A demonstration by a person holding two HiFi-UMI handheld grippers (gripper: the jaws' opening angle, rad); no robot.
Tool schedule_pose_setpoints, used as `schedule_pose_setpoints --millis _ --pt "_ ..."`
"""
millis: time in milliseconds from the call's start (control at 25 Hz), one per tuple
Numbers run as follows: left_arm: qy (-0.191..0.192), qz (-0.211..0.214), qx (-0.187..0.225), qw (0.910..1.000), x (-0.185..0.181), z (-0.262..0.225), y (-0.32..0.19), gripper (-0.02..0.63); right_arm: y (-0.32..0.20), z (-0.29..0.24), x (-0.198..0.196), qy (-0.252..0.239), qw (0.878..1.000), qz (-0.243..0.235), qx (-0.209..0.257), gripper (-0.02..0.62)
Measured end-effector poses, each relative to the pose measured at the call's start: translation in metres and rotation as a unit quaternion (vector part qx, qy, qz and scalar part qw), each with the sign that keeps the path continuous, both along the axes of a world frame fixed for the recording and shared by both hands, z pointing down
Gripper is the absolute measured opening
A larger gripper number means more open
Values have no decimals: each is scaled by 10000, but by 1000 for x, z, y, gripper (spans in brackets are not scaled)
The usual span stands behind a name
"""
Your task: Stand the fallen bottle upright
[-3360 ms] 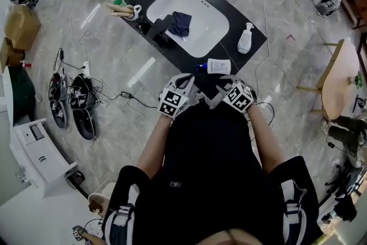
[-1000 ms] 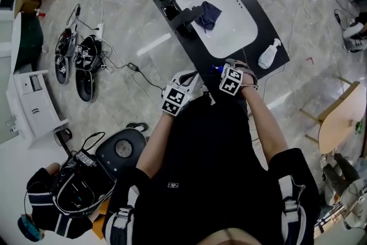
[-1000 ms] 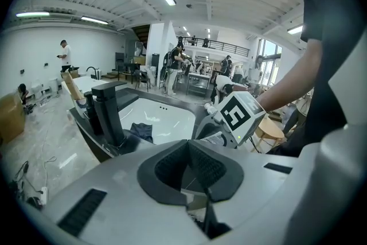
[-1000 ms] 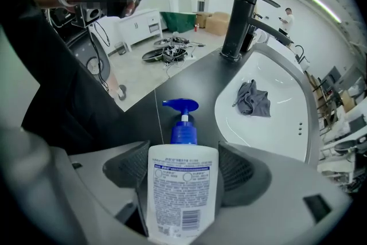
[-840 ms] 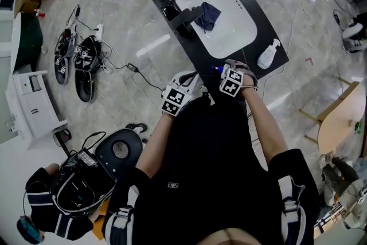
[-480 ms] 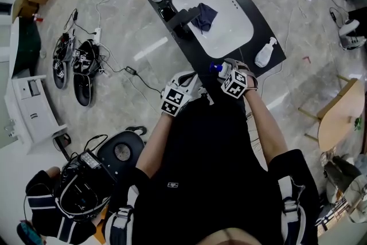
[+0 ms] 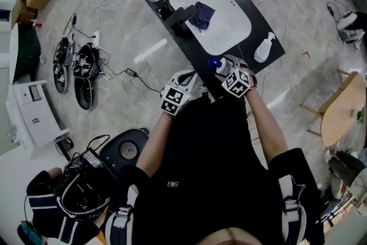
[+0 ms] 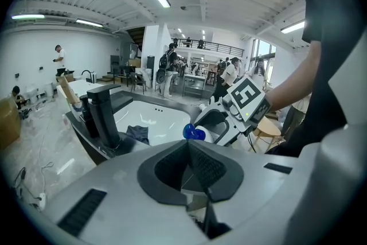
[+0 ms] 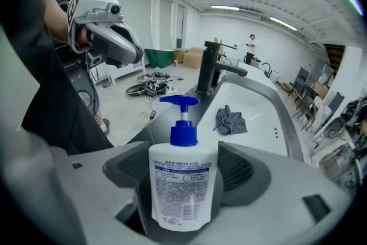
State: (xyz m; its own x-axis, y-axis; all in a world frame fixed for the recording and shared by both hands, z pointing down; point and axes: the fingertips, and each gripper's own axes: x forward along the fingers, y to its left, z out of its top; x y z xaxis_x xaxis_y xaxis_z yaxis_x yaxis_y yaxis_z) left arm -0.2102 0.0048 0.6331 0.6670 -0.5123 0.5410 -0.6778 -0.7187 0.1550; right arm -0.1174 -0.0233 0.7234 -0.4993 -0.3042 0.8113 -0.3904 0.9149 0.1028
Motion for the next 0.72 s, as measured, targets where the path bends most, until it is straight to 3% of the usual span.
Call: schedule_pose_setpoints --millis 720 --pt "-48 89 90 9999 -6 0 10 14 -8 -29 23 -978 9867 1253 329 400"
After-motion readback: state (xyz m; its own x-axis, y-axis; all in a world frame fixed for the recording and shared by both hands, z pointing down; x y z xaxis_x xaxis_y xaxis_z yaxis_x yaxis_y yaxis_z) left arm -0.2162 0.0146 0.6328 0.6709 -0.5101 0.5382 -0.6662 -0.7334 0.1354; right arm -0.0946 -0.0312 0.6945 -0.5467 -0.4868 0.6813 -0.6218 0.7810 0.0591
